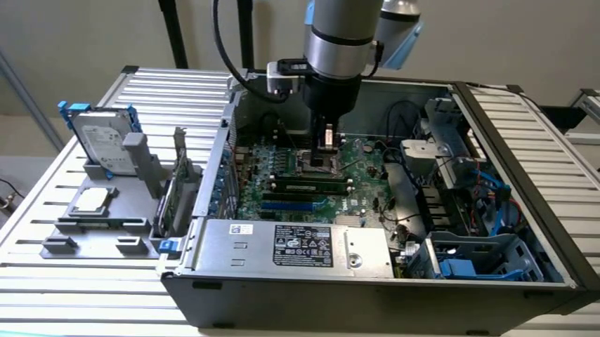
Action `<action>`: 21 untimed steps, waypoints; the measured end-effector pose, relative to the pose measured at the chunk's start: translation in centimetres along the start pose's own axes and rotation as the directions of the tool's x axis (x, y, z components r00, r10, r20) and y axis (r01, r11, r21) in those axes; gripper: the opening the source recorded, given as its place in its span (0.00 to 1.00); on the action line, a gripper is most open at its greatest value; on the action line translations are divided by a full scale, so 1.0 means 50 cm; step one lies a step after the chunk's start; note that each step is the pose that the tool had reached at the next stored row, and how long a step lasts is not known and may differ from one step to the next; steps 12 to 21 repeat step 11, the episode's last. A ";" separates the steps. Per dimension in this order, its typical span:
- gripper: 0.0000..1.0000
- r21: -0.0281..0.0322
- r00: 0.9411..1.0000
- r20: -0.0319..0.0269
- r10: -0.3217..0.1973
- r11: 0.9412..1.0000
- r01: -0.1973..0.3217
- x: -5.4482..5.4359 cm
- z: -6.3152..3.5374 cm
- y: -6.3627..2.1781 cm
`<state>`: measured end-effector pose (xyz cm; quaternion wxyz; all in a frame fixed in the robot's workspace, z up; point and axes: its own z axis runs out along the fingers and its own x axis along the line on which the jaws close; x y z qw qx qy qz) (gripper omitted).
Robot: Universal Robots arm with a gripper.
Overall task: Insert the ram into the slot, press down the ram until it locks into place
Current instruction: 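Press down the ram until it locks into place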
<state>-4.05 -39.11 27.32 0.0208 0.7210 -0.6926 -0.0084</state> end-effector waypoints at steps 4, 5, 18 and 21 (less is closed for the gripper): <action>0.10 -0.001 1.000 0.000 0.000 1.000 0.000 0.000 -0.024 0.001; 0.10 -0.001 1.000 0.000 0.000 1.000 0.000 0.000 -0.024 0.001; 0.10 -0.001 1.000 0.000 0.000 1.000 0.000 0.000 -0.024 0.001; 0.10 -0.001 1.000 0.000 0.000 1.000 0.000 0.000 -0.024 0.001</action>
